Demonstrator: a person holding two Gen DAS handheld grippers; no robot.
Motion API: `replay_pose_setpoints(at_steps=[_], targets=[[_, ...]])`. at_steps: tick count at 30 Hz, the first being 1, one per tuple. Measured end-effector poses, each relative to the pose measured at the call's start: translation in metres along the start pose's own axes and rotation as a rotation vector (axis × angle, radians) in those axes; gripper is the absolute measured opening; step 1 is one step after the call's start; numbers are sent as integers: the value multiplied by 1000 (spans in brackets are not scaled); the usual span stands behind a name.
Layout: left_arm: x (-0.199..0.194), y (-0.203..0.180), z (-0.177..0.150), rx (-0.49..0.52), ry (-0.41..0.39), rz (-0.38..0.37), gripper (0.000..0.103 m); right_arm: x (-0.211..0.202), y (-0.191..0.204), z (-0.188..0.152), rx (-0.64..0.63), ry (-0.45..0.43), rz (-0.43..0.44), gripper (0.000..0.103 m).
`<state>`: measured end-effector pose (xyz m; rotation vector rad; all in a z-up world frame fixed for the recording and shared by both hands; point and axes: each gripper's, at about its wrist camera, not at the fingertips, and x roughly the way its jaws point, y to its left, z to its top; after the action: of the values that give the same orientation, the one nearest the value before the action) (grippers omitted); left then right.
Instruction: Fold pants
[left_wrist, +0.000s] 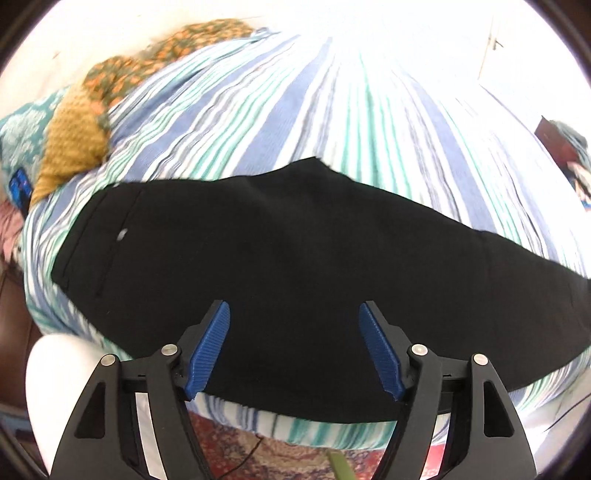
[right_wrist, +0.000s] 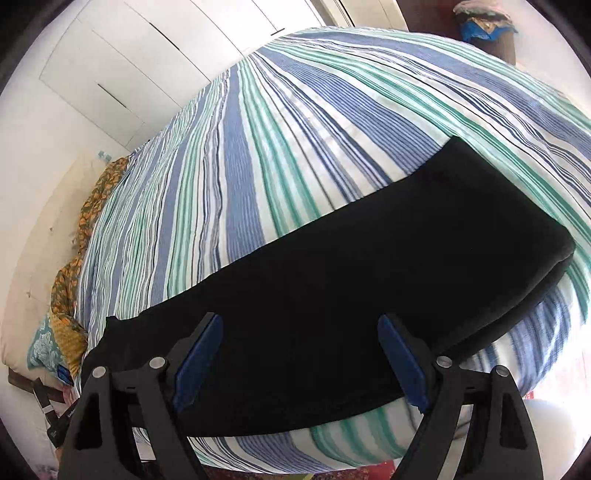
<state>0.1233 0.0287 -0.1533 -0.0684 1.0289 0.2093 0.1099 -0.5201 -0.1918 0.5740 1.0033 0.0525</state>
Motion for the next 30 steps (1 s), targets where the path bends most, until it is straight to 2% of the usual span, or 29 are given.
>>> replay_pose_setpoints(at_steps=[2, 3, 6, 8, 12, 15, 21, 24, 26, 27, 28, 30], targets=[[3, -10, 3, 33, 10, 12, 75, -8, -30, 10, 85, 17, 8, 80], [3, -12, 3, 37, 8, 8, 75, -20, -47, 14, 146, -12, 34, 80], [4, -17, 1, 38, 16, -12, 75, -65, -86, 23, 265, -150, 12, 80], [5, -22, -3, 51, 28, -7, 75, -86, -105, 23, 336, -196, 63, 80], [1, -24, -7, 51, 32, -5, 75, -85, -114, 9, 463, -140, 229, 80], [-2, -23, -7, 46, 23, -11, 75, -67, -118, -1, 523, -91, 219, 80], [-5, -10, -10, 20, 16, 4, 75, -46, -141, 14, 532, -123, 44, 80], [-1, -1, -14, -12, 35, 6, 75, -38, -151, 19, 557, -116, 127, 80], [3, 3, -16, -27, 51, 5, 75, -37, -153, 21, 553, -127, 255, 79], [5, 4, -17, -31, 59, 4, 75, -36, -153, 23, 545, -120, 288, 77], [6, 4, -18, -32, 64, 3, 75, -33, -154, 25, 535, -97, 289, 77], [7, 2, -18, -30, 66, 1, 75, -23, -152, 29, 504, -10, 198, 76]])
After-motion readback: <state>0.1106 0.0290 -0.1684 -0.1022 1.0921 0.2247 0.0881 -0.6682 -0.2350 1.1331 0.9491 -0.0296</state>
